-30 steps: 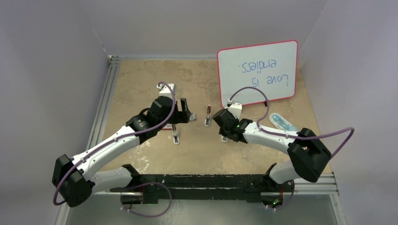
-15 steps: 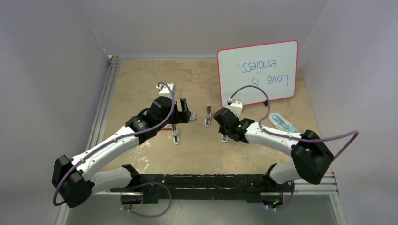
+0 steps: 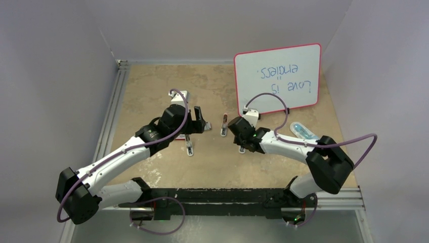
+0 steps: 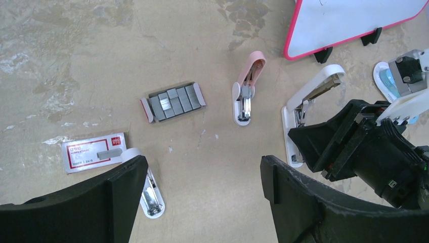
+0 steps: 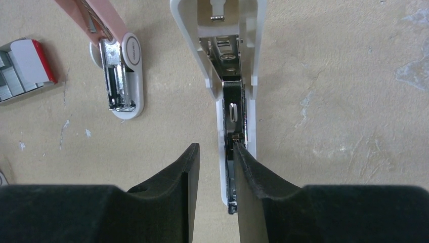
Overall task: Load the staples into the stapler
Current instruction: Adjust the staple in the stapler.
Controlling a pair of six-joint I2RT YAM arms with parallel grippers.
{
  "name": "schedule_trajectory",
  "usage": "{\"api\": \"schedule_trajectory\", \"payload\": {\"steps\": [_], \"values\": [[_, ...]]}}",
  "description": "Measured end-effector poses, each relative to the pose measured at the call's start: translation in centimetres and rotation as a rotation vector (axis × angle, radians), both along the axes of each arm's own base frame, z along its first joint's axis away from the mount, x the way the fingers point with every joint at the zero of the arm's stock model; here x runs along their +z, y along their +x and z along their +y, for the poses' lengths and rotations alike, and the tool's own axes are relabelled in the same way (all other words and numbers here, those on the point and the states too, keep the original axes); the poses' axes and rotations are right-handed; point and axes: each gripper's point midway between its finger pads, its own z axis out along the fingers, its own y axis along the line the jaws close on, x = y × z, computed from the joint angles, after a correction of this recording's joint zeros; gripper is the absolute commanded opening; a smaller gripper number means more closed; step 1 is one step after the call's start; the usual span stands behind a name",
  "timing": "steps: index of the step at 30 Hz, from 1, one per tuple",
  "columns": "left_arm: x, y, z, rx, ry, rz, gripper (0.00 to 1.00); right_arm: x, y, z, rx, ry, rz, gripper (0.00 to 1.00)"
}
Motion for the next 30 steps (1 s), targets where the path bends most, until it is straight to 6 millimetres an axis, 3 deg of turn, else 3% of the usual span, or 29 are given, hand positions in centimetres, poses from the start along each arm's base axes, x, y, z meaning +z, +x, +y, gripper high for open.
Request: {"api": "schedule_trajectory", "payload": {"steps": [22,26,30], "values": [[0.0,0.0,0.0,0.0,0.0,0.0,0.82,-0.3,-0.1,0.4,0.011,0.013,0.014,0.33],[0.0,0.0,0.0,0.0,0.0,0.001,0.82,0.3,-0.1,0.4,0.015,0.015,0.007,0.24],[0.0,0.0,0.0,0.005,-0.006,0.003,0.75,2.4,0.7,1.2,0.032,0.048,-0.039,0.17]]}}
